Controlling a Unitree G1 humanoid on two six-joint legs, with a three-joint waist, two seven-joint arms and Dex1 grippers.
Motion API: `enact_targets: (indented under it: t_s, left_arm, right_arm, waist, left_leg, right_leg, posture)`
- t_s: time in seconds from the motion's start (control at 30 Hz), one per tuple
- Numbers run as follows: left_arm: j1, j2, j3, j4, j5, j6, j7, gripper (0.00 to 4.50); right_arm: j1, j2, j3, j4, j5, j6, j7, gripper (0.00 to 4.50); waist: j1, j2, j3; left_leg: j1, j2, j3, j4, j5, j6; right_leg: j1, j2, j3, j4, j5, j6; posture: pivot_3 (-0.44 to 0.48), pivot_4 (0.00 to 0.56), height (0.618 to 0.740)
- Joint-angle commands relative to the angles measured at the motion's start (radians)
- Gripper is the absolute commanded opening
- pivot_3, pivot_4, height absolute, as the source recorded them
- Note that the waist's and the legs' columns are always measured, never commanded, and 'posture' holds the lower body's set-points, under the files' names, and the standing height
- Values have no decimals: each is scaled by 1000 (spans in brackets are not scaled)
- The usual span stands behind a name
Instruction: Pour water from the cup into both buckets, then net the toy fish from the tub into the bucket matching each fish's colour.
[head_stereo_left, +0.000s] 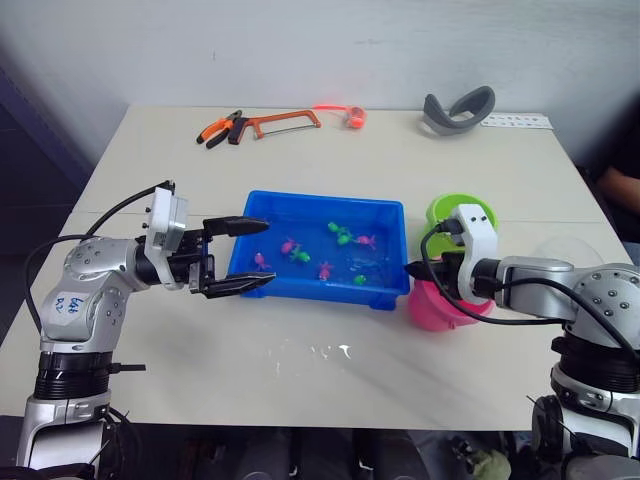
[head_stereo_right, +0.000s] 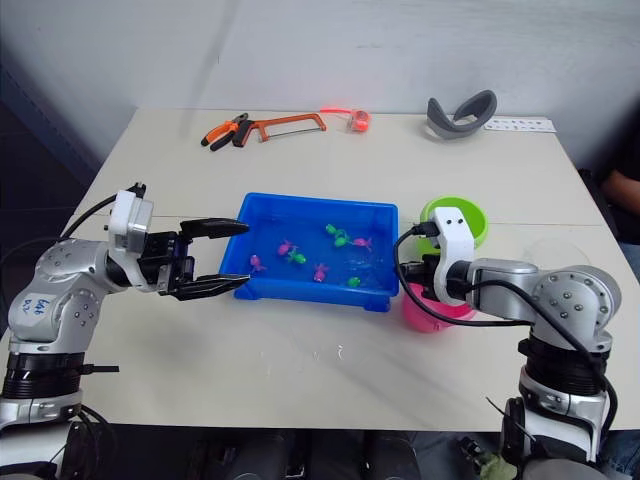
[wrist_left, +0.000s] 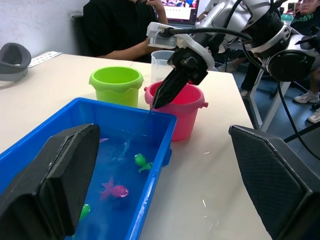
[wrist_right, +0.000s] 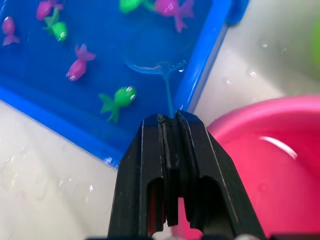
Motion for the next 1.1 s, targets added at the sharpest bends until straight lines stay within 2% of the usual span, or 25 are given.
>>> enact_targets:
  t_s: [0.03,0.3,0.5,0.8,0.93,1.1]
  left_arm:
    - [-17,10,3,-4,-2,-14,3,4486]
    - [-21,11,2,1,-2,-15,7,4486]
    - [-20,12,4,3,-1,-17,8,4486]
    - [-21,14,8,10,-1,-22,10,4486]
    - [-30,12,7,18,-5,-26,7,4486]
    - [-59,3,2,33,-25,-16,-6,4486]
  right_arm:
    - [-8,-10,32,-60,-68,-58,36,0]
    - [9,-9,79,-94,-170,-161,132,0]
    - [22,-18,60,-132,-183,-170,188,0]
    - [85,-129,16,-222,-167,-220,340,0]
    - [123,-172,-33,-262,-145,-272,419,0]
    - [209,-227,-166,-321,-84,-360,537,0]
  waist:
    - [-1,0,0]
    - [-4,0,0]
    - [-4,0,0]
    - [-4,0,0]
    - [-4,0,0]
    - [8,0,0]
  left_leg:
    - [0,0,0,0,0,0]
    - [0,0,0,0,0,0]
    - [0,0,0,-1,0,0]
    - [0,0,0,-1,0,0]
    - [0,0,0,-1,0,0]
    - [0,0,0,-1,0,0]
  right_leg:
    - [0,0,0,0,0,0]
    - [0,0,0,0,0,0]
    - [0,0,0,0,0,0]
    - [0,-1,0,-1,0,0]
    - [0,-1,0,-1,0,0]
    - [0,-1,-1,-2,0,0]
  posture:
    - [0,150,740]
    - [0,150,740]
    - [0,150,740]
    - [0,150,740]
    - [0,150,740]
    - [0,150,740]
